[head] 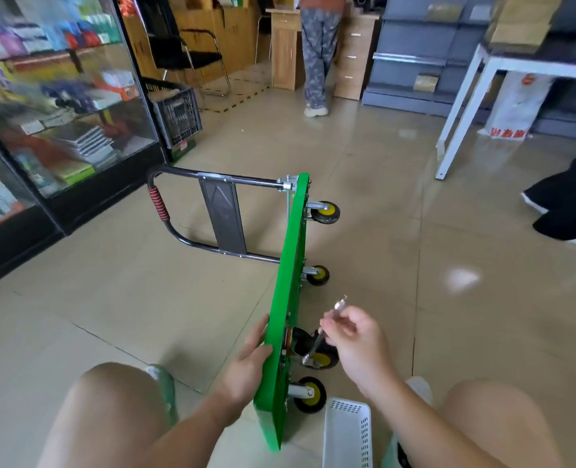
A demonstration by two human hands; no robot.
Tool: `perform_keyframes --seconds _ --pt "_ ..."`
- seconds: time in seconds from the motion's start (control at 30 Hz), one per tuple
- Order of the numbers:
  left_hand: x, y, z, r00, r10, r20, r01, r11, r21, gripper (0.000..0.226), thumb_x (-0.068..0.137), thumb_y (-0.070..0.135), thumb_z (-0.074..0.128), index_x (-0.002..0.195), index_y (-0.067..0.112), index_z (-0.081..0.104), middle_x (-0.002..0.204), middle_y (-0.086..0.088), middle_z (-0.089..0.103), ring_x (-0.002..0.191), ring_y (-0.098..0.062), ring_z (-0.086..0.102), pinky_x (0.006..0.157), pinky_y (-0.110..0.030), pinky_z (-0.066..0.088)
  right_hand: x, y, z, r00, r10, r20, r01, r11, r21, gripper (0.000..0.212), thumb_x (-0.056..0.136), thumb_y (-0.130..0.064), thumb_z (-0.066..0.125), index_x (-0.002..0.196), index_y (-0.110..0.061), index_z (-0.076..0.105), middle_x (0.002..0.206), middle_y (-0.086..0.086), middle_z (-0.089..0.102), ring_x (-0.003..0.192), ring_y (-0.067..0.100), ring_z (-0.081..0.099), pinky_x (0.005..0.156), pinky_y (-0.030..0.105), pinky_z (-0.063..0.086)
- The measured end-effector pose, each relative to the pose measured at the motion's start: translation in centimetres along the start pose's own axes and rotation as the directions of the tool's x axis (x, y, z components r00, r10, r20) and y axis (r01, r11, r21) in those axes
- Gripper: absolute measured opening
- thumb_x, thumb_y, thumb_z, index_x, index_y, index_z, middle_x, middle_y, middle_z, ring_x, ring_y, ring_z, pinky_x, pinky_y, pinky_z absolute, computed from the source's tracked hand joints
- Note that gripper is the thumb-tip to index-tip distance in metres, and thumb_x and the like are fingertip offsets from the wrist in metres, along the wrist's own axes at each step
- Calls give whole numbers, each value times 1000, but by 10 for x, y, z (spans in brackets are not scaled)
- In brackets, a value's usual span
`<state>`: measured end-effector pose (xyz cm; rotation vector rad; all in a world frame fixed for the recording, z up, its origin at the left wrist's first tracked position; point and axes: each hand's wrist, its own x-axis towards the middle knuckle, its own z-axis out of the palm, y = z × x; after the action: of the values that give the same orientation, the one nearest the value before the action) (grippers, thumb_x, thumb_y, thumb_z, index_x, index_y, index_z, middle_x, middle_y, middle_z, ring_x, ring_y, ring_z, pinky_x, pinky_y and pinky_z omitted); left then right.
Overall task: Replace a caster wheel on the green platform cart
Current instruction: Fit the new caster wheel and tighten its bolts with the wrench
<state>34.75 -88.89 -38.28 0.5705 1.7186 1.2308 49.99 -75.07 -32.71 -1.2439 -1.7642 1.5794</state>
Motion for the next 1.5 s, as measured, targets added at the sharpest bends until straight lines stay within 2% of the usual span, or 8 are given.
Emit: perform_keyframes --seconds 0.37,0.5,0.63,0.73,0.93,1.1,1.3,1.5 --pt "-11 -9 2 1000 -2 -22 4 997 73 45 110 33 41 146 57 31 147 11 47 130 -20 52 117 -41 38 -40 -21 -7 992 16 -123 -49 961 -272 13 87 -25 72 82 -15 66 70 7 72 65 24 67 68 42 57" --pt "-8 -11 2 999 24 -31 -21 994 109 45 111 31 40 149 51 31 144 10 48 126 -21 53 107 -33 39 -38 -27 -19 947 291 -137 -265 947 181 10 85 0 72 92 0 64 77 18 71 64 25 70 66 43 64" --pt "-8 -10 1 1000 25 -13 -23 992 125 40 111 31 41 144 51 30 144 11 45 125 -22 54 108 -34 38 -46 -11 -32 800 599 36 -525 668 528 12 92 -6 61 99 3 65 72 12 73 61 20 65 51 26 49" --pt "-9 -12 0 999 49 -24 -46 991 124 38 110 30 43 142 50 33 146 8 48 122 -19 57 109 -36 40 -65 5 -33 777 617 125 -533 539 652 16 94 -4 59 102 8 66 63 11 71 49 13 56 42 19 46" --pt "-12 -10 2 997 57 -43 -51 991 124 40 110 30 44 146 44 36 143 7 50 119 -18 58 110 -36 41 -88 16 -15 765 530 366 -579 319 750 19 82 8 61 94 22 67 72 25 70 52 31 70 57 43 59" --pt "-12 -10 2 997 49 -54 -44 996 81 38 109 26 46 142 44 43 140 7 54 115 -10 61 101 -32 45 -93 18 -7 756 479 446 -610 268 746 18 91 5 56 97 10 72 76 23 73 49 29 69 47 43 60" --pt "-11 -12 1 999 22 -23 -20 996 83 52 88 51 47 139 54 40 139 9 57 122 -15 60 114 -44 42 -101 16 0 734 386 559 -668 263 696 34 80 8 56 109 4 74 83 16 67 61 29 65 65 45 60" --pt "-15 -14 3 999 29 -26 -27 995 95 63 85 53 43 148 51 38 142 9 57 127 -17 57 116 -44 40 -93 24 17 766 433 475 -642 474 603 38 87 8 45 116 4 69 70 9 58 51 21 52 48 30 39"
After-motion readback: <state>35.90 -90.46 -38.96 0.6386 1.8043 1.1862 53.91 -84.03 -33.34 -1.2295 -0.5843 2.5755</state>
